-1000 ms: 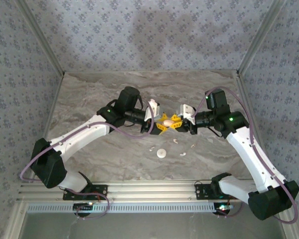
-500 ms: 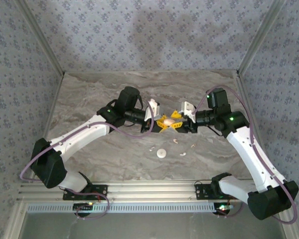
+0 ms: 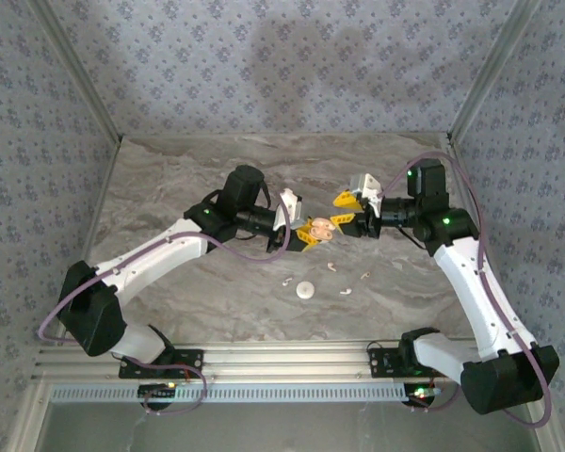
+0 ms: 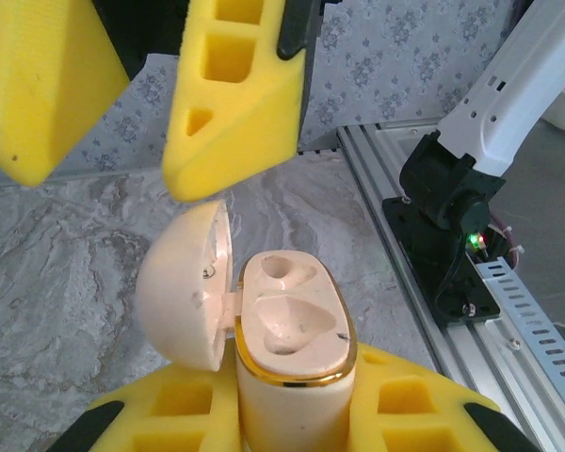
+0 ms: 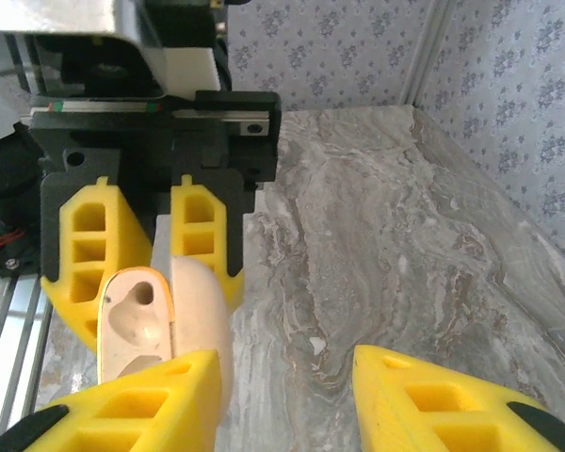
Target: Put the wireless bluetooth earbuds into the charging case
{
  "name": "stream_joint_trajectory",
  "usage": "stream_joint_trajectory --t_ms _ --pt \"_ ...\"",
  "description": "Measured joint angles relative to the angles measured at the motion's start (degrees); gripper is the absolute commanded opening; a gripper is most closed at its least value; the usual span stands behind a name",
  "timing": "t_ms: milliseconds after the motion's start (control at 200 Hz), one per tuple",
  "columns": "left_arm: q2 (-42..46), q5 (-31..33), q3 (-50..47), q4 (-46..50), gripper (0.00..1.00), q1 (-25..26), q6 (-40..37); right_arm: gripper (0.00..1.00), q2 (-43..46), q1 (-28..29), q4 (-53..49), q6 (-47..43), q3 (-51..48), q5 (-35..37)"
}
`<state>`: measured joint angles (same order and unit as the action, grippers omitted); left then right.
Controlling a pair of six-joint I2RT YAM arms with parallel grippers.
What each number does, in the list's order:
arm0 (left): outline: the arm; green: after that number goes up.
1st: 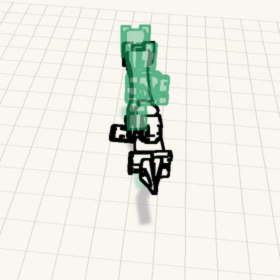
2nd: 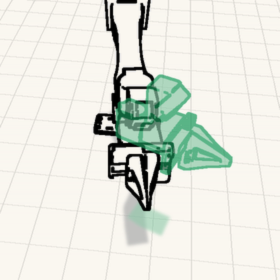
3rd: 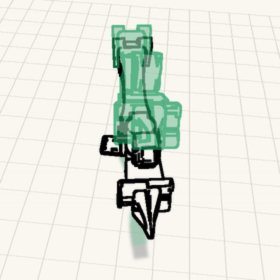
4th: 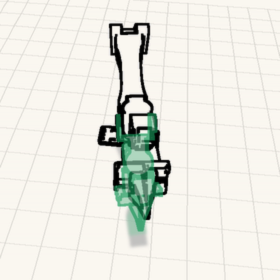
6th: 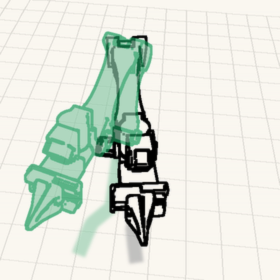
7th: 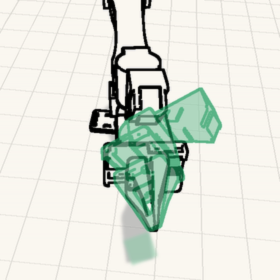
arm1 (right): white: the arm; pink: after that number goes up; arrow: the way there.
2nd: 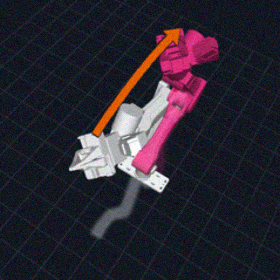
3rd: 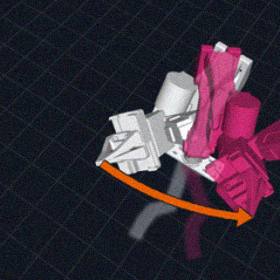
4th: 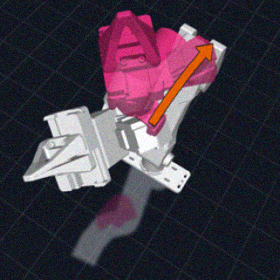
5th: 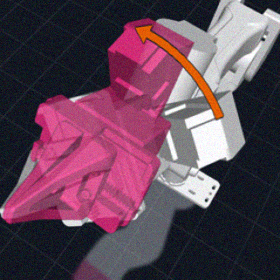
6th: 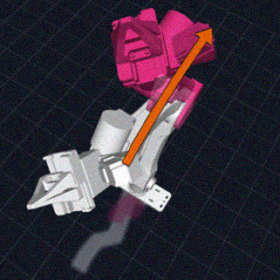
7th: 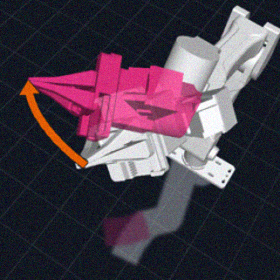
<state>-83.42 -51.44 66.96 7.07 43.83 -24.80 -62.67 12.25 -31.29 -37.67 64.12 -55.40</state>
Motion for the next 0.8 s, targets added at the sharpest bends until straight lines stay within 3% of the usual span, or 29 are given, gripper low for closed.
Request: stream_joint_trajectory --t_ms 245,450,630,800 --pt "0.0 -0.1 -9.0 -13.1 0.22 -2.3 8.0 0.46 0.0 -1.3 1.5 9.1 0.0 3.2" --pt "-1.1 2.4 -15.5 -26.6 0.21 -3.7 16.1 0.47 -1.3 -2.3 -0.3 26.6 0.0 13.2" --pt "-2.4 5.8 -21.4 -36.7 0.21 -4.5 22.0 0.48 -7.3 -3.0 -9.3 43.4 0.0 23.8" --pt "-3.3 8.4 -24.8 -42.2 0.21 -5.3 25.6 0.48 -14.3 -3.0 -19.5 53.2 -0.8 31.0"
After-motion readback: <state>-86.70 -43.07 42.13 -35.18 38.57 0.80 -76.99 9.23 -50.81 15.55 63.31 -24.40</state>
